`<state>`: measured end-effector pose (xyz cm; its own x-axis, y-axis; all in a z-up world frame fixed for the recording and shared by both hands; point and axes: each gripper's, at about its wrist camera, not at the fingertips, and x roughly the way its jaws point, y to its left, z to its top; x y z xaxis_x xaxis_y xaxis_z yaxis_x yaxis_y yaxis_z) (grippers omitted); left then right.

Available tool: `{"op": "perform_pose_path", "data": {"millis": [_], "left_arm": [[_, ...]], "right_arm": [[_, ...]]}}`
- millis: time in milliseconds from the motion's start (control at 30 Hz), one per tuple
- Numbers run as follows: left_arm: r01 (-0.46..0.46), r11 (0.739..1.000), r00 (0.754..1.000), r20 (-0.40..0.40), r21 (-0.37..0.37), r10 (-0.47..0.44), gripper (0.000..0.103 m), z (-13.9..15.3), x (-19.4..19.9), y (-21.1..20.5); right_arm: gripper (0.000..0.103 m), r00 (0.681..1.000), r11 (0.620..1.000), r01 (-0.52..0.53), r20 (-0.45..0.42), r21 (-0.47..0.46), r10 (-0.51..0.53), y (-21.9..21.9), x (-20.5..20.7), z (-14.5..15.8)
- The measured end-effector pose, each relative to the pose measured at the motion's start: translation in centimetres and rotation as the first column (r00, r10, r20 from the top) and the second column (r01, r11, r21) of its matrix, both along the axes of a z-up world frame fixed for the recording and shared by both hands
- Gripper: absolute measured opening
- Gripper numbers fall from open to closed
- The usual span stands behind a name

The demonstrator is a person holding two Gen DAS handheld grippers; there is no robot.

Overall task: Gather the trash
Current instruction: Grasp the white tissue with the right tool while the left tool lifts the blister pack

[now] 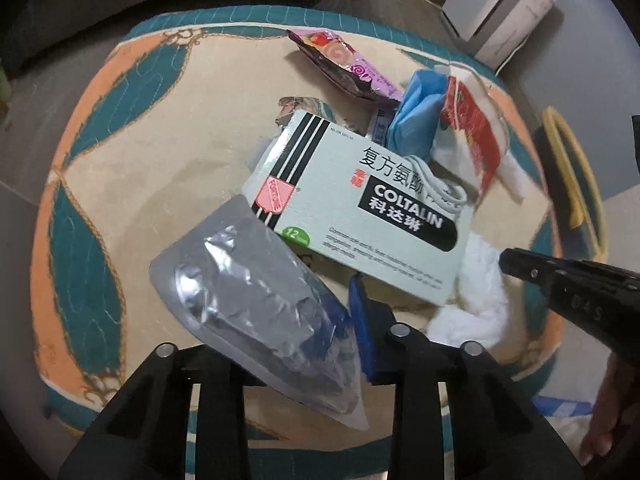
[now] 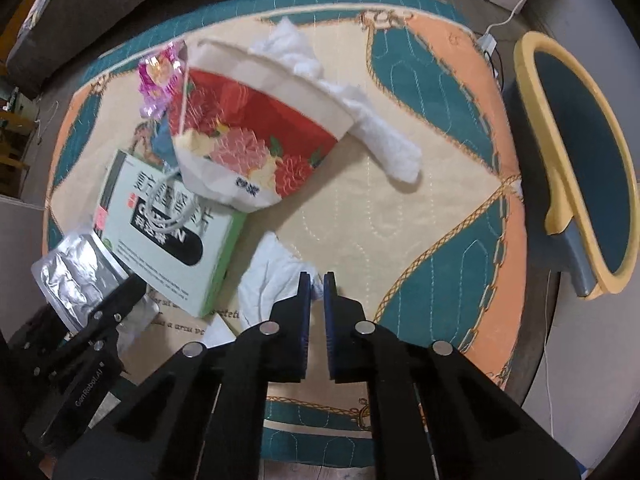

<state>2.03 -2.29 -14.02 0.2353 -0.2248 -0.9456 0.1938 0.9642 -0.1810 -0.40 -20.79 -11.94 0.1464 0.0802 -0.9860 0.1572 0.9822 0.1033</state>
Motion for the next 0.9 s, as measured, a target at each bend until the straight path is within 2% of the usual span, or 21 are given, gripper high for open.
{"op": "perform_pose_path", "data": {"millis": [233,367,500,567,633,767,800,833,867,900], "left_arm": [[0.018,1.000,0.997,0.074,0.010,-0.019,0.013,2.7,-1.1,0.0],[0.053,0.999,0.990,0.131,0.008,-0.054,0.013,4.5,-1.7,-1.5],[0.084,0.996,0.975,0.202,0.040,-0.091,0.013,6.5,-2.2,-1.2],[0.099,0.993,0.966,0.233,0.065,-0.112,0.013,7.3,-2.2,-1.5],[0.104,0.993,0.962,0.249,0.057,-0.115,0.013,8.0,-2.3,-1.2],[0.107,0.993,0.963,0.243,0.045,-0.115,0.013,8.1,-2.3,-1.2],[0.106,0.993,0.964,0.238,0.053,-0.116,0.013,7.9,-2.3,-1.3],[0.106,0.993,0.965,0.233,0.056,-0.117,0.013,7.8,-2.4,-1.2],[0.107,0.993,0.966,0.230,0.056,-0.117,0.013,7.7,-2.4,-1.3],[0.107,0.993,0.967,0.225,0.054,-0.116,0.013,7.6,-2.4,-1.3]], "right_arm": [[0.006,1.000,1.000,0.004,0.031,0.021,-0.004,0.1,1.2,1.8],[0.004,0.998,1.000,0.006,0.057,0.006,-0.007,-0.2,1.4,2.6],[0.004,0.994,0.999,0.025,0.107,0.042,-0.029,-1.0,0.8,4.4],[0.004,0.990,0.999,0.022,0.139,0.028,-0.026,-1.4,0.6,5.6],[0.004,0.985,0.998,0.035,0.165,0.054,-0.043,-1.3,0.6,6.5],[0.005,0.990,0.994,0.047,0.129,0.099,-0.059,-1.6,0.1,5.4],[0.007,0.995,0.992,0.041,0.085,0.120,-0.051,-1.2,0.1,4.2],[0.016,0.997,0.992,0.034,0.065,0.119,-0.042,-0.9,-0.2,3.5],[0.031,0.998,0.994,0.024,0.049,0.106,-0.029,-0.5,-0.3,2.8],[0.040,0.999,0.997,0.011,0.034,0.080,-0.013,-0.1,-0.4,2.1]]}}
